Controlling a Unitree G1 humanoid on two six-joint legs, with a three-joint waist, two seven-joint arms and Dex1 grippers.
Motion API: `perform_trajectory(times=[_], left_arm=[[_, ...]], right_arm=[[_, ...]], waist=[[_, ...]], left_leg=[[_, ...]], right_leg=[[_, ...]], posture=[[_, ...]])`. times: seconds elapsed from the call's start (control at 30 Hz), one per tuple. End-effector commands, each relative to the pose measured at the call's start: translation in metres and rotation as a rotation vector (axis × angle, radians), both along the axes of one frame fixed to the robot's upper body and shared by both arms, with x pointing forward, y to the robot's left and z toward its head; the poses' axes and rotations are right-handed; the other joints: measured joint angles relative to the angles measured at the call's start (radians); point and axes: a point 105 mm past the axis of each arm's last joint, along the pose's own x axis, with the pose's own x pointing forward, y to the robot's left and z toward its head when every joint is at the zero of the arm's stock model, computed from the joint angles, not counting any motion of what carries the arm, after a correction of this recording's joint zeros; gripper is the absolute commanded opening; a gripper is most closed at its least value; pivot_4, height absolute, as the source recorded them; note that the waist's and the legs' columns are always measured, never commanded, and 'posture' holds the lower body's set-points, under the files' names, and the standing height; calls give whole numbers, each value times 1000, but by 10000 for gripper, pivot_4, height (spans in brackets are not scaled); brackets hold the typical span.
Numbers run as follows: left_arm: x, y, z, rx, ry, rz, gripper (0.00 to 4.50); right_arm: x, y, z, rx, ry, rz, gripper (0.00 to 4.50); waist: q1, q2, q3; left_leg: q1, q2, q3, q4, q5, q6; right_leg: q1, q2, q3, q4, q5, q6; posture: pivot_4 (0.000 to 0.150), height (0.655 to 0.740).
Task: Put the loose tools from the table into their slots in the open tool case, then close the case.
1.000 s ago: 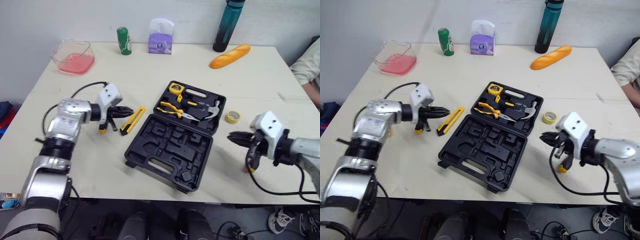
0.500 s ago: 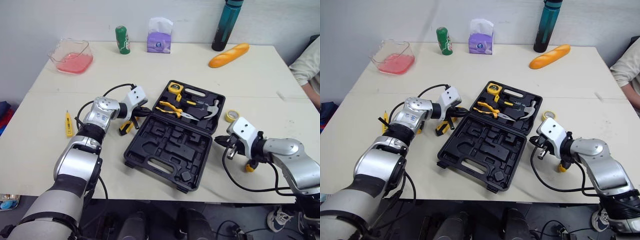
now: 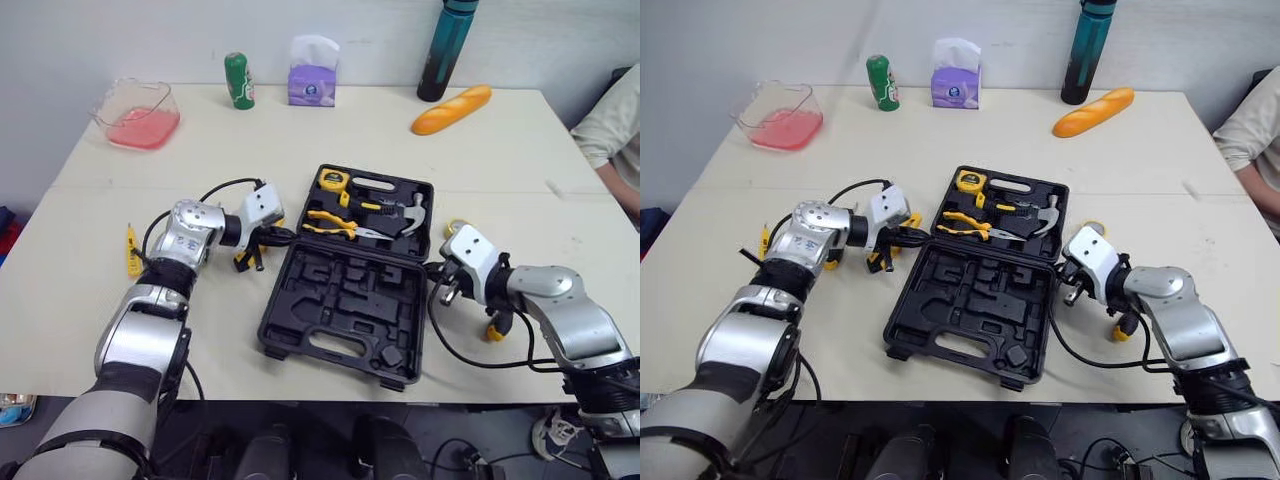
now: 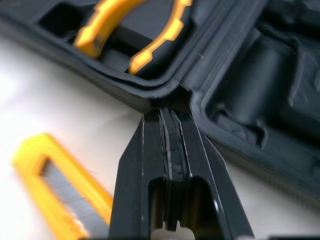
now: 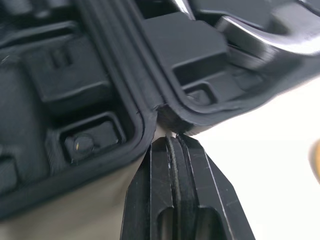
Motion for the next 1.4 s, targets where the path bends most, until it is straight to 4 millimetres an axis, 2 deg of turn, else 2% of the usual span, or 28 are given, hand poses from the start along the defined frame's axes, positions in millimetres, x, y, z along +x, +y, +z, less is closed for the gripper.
perform_trajectory(times=[0.03, 0.17, 0.53, 0.63, 0.77, 0.83, 0.9, 1.0, 1.1, 1.23, 1.27, 1.3, 1.4], left_arm=[[-23, -27, -4, -21, 13, -133, 18], [-30, -22, -10, -35, 24, -71, 18], [-29, -12, -6, -103, 19, 73, 18], [-28, -7, -10, -94, 29, 95, 18], [-29, 17, -1, -119, 32, 157, 18], [-40, 36, 15, -205, 44, 177, 18], [-53, 49, 29, -287, 55, 186, 18], [-83, 74, 46, -404, 72, 193, 18], [-112, 135, 33, -407, 101, 404, 18], [-151, 195, 21, -327, 111, 642, 18], [-159, 210, 24, -344, 103, 712, 0], [-166, 225, 27, -364, 89, 777, 0], [-192, 267, 26, -379, 73, 938, 8957]], right_arm=[[3, 36, 26, 47, -114, 143, 320], [6, 35, 22, 30, -97, 159, 320], [6, 40, 24, 57, -90, 174, 320], [10, 27, 22, 9, -98, 133, 320], [10, -9, 27, -107, -157, 35, 320], [-2, -24, 42, -22, -148, 3, 320], [-16, -31, 56, 70, -137, 2, 320], [-47, -51, 69, 137, -97, -18, 320], [-81, -91, 70, 161, -30, -130, 320], [-117, -133, 63, 186, 41, -253, 320], [-123, -142, 62, 201, 51, -289, 5075], [-128, -150, 62, 221, 57, -321, 6910], [-142, -170, 64, 235, 62, -373, 19371]], waist=[[-2, 0, 0], [-2, 0, 0], [-4, 0, 0], [-4, 0, 0], [-3, 0, 0], [-2, 0, 0], [-2, 1, 0], [2, 1, 1], [6, 1, 1], [10, 1, 1], [13, 1, 1], [16, 1, 1], [23, 3, 1]], left_leg=[[0, 0, 0, 0, 0, 0], [0, 0, 0, 0, 0, 0], [0, 0, 0, 0, 0, 0], [0, 0, 0, 0, 0, 0], [0, 0, 0, 0, 0, 0], [0, 0, -1, 0, 0, 0], [-2, 1, -2, 0, 0, 0], [-3, 1, -3, 0, 0, 0], [0, 1, -4, 0, 0, 0], [3, 2, -3, -1, -4, 1], [4, 2, -3, -1, -4, 1], [5, 2, -2, -1, -7, 1], [6, 3, -3, -1, -10, 1]], right_leg=[[0, 0, 1, 0, 0, 0], [0, 0, 6, 0, 0, 0], [0, 0, 8, 1, 0, 0], [0, 0, 8, 1, 0, 0], [0, 0, 8, 1, 0, 0], [0, 0, 8, 0, 0, 0], [-1, 0, 8, -1, 0, 0], [-1, -1, 8, -1, 0, 0], [2, -3, 8, -2, 0, 0], [5, -4, 8, -5, 0, 0], [5, -5, 9, -5, 0, 0], [5, -6, 10, -9, 0, 0], [5, -7, 11, -10, 0, -1]], posture=[[1500, 7400], [1500, 7400], [1500, 7400], [1500, 7400], [1500, 7400], [1500, 7400], [1500, 7400], [1500, 7400], [1500, 7400], [1500, 7400], [1500, 7400], [1500, 7400], [1500, 7400]])
